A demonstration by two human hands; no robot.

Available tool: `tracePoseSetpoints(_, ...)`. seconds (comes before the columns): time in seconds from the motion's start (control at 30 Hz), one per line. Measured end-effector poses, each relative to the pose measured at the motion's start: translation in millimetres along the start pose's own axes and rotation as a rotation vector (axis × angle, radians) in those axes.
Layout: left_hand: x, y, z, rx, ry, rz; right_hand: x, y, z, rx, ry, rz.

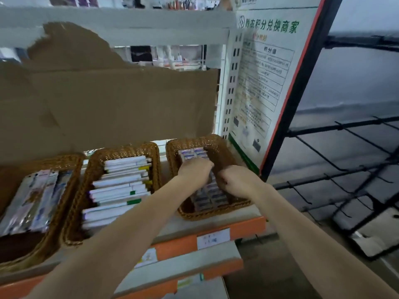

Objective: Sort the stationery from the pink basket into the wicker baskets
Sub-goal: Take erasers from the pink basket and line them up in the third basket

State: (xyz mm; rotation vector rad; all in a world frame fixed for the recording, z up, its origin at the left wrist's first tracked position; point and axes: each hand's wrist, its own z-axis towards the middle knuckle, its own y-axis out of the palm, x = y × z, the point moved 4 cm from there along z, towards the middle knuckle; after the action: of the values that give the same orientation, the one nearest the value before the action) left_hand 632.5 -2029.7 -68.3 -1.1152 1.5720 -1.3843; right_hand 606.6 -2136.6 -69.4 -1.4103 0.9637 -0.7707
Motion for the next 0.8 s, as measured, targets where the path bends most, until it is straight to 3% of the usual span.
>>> tracePoseSetpoints(0.37, 6.3, 8.5, -23.0, 0.077, -0.166, -0.093, 6.3, -0.6, 7.4, -0.025, -0.219, 0.011)
tracePoseSetpoints(0.63, 2.3, 23.5, -34.5, -0.078, -0.107, -0.097, 7.9, 5.4, 12.7, 0.003, -0.265, 0.062)
tracePoseSetpoints(0.8, -2.6, 15.0, -38.1, -0.103, -0.001, -0.299, 10.6, 8.9, 14.7, -0.006, -0.282, 0.093)
